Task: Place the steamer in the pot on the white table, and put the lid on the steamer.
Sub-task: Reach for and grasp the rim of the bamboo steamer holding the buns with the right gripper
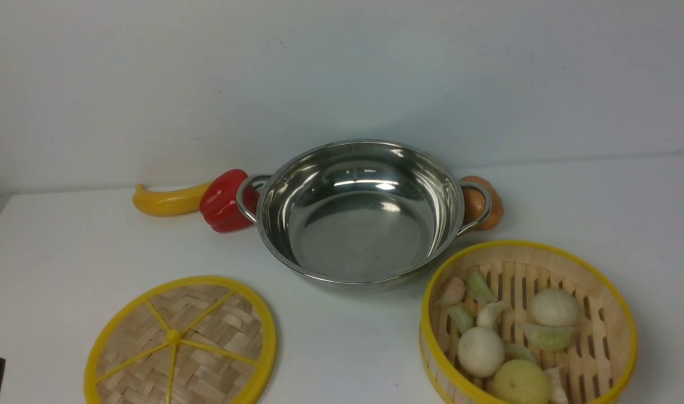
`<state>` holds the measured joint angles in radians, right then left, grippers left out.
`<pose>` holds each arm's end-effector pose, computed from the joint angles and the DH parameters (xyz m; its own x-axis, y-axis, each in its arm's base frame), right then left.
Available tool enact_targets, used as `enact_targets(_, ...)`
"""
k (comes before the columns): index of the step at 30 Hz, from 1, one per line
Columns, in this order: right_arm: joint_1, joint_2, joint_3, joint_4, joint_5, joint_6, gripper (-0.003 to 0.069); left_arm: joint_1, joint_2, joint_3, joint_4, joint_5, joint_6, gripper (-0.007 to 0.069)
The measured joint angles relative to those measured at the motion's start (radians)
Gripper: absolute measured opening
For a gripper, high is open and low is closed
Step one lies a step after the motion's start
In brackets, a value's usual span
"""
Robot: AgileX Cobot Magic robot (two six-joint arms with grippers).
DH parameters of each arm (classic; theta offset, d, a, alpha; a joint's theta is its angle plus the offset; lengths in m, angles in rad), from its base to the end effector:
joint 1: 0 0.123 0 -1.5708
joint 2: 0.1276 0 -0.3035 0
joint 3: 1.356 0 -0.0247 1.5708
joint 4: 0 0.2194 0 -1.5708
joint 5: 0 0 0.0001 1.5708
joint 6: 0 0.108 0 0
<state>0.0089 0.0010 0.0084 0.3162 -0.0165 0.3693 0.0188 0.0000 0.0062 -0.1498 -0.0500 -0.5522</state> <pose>0.0234 -0.0003 0.2136 0.0699 0.6337 -0.7704 -0.0620 0.7736 0.6306 0.0227 0.0012 0.2179 0.1162 -0.6435 -0.7566 0.0640 0.7650 -0.6409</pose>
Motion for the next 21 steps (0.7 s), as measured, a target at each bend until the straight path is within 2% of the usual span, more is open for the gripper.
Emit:
enact_targets(4, 0.000, 0.000, 0.001, 0.023, -0.104, 0.055, 0.0249, 0.000, 0.000, 0.000, 0.000, -0.133, -0.006, 0.0241)
enact_targets(6, 0.000, 0.000, 0.001, 0.021, -0.226, 0.116, 0.0249, 0.000, 0.000, -0.007, 0.007, -0.219, -0.008, 0.0241)
enact_targets(9, 0.000, 0.000, -0.041, -0.021, -0.284, 0.144, 0.0249, 0.000, 0.002, -0.075, 0.034, -0.208, 0.008, 0.0241)
enact_targets(10, 0.000, 0.029, -0.154, -0.124, -0.228, 0.155, 0.0249, 0.000, 0.039, -0.178, 0.090, -0.101, 0.055, 0.0241)
enact_targets(12, 0.000, 0.081, -0.259, -0.212, -0.106, 0.158, 0.0249, 0.000, 0.095, -0.269, 0.143, 0.040, 0.091, 0.0241)
enact_targets(13, 0.000, 0.145, -0.334, -0.269, 0.031, 0.159, 0.0249, 0.000, 0.160, -0.348, 0.193, 0.181, 0.126, 0.0241)
enact_targets(14, 0.000, 0.170, -0.377, -0.299, 0.080, 0.159, 0.0249, 0.000, 0.198, -0.399, 0.219, 0.281, 0.143, 0.0241)
enact_targets(15, 0.000, 0.250, -0.457, -0.347, 0.233, 0.158, 0.0249, 0.000, 0.266, -0.460, 0.261, 0.404, 0.158, 0.0241)
enact_targets(18, 0.000, 0.510, -0.625, -0.385, 0.633, 0.088, 0.0249, 0.000, 0.514, -0.644, 0.352, 0.765, 0.179, 0.0241)
enact_targets(21, 0.000, 0.724, -0.715, -0.338, 0.827, -0.029, 0.0249, 0.000, 0.687, -0.733, 0.361, 0.933, 0.236, 0.0241)
